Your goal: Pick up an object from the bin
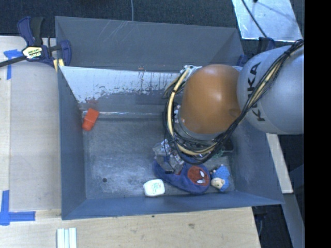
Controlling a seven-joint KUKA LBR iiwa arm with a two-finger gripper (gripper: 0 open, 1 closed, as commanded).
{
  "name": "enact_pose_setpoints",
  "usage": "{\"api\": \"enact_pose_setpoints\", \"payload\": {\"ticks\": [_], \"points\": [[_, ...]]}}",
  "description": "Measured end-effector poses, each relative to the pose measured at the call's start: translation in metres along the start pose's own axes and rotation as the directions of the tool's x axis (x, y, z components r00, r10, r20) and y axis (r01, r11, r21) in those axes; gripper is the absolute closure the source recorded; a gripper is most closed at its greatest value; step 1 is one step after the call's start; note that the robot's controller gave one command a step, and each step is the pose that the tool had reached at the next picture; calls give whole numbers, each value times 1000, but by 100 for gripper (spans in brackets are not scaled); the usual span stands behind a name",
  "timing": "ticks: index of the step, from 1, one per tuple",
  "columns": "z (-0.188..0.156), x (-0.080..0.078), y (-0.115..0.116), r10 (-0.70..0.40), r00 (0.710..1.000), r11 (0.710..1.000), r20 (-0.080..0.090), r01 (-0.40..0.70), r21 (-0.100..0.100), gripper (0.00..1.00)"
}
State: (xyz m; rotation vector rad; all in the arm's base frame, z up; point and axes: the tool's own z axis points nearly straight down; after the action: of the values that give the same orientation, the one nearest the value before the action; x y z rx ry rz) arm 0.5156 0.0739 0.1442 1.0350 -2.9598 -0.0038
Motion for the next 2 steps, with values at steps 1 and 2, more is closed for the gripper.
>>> {"api": "enact_pose_setpoints", "payload": {"ticks": [1, 2], "points": [[-5, -2, -2, 1, 1000, 1000, 8, -1, 5, 0], [55, -4, -38, -157, 988, 988, 4, 157, 4, 0]]}}
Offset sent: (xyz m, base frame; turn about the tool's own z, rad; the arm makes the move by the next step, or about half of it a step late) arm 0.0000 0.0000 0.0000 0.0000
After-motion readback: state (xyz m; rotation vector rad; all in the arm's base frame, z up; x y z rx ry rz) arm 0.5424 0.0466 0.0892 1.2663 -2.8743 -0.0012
